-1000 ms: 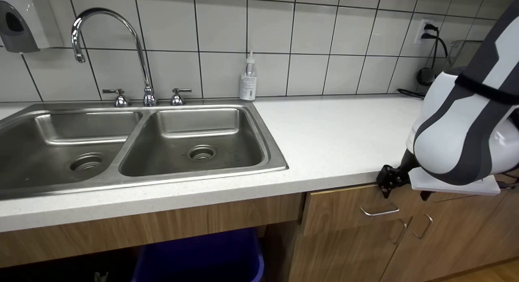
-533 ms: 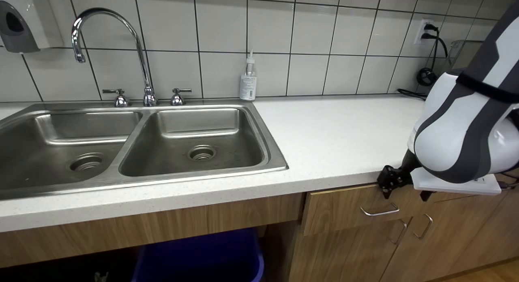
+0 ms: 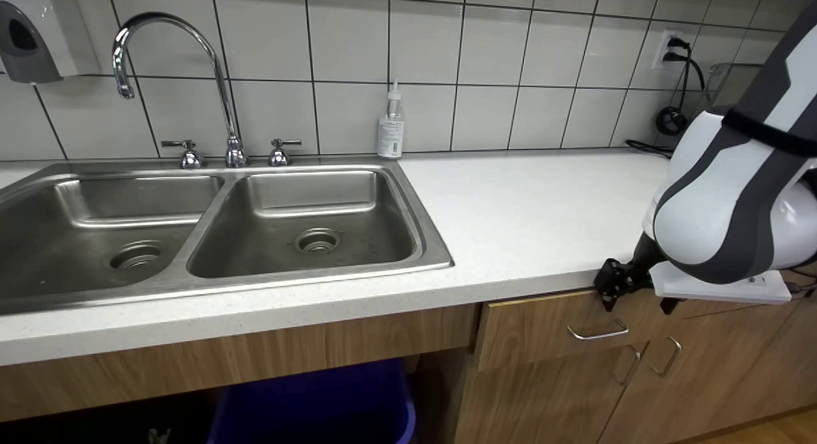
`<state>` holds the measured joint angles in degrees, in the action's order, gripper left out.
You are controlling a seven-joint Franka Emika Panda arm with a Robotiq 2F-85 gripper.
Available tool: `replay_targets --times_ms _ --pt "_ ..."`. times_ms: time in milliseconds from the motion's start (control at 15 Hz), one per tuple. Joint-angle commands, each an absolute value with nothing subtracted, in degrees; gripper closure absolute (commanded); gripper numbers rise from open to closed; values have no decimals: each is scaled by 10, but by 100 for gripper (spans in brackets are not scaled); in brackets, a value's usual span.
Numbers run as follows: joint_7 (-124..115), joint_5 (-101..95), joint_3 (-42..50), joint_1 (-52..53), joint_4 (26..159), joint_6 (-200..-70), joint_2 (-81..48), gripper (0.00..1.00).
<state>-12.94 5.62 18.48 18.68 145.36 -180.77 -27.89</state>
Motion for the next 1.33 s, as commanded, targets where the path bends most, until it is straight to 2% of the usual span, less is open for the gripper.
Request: replay_targets --times_ms 0,867,1267 --pt "-114 53 167 160 1468 -1809 -228 0" --pt "-109 52 145 137 1556 -1834 -92 0" --pt "-106 39 172 157 1573 -1813 -37 0"
